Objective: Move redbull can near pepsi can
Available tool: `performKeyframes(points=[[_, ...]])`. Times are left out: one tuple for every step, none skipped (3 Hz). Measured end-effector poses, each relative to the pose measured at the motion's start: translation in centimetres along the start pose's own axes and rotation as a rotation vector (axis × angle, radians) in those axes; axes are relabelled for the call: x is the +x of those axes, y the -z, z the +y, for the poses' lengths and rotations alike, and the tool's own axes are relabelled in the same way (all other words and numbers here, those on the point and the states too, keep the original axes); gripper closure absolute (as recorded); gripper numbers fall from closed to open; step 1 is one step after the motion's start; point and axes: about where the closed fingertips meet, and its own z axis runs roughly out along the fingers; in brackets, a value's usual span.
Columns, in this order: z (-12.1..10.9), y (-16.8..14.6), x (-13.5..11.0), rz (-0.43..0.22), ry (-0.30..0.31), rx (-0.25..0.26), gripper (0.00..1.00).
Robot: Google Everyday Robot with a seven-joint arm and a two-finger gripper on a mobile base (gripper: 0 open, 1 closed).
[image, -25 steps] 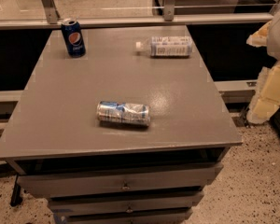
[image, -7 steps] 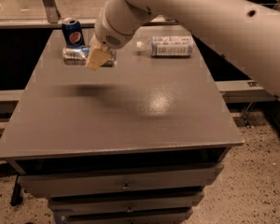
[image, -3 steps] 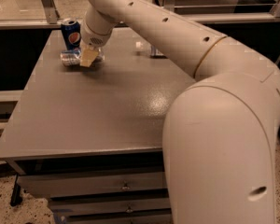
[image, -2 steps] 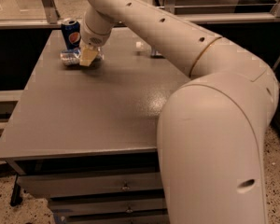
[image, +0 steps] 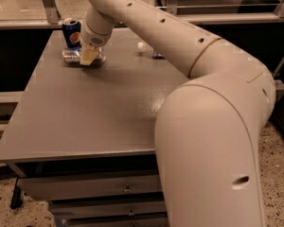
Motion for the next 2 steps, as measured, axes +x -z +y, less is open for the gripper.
performKeyframes(points=[[0.16, -0.05, 0.19, 0.0, -0.001, -0.003, 0.0], [0.48, 0.29, 0.48, -0.001, -0.007, -0.001, 0.0]])
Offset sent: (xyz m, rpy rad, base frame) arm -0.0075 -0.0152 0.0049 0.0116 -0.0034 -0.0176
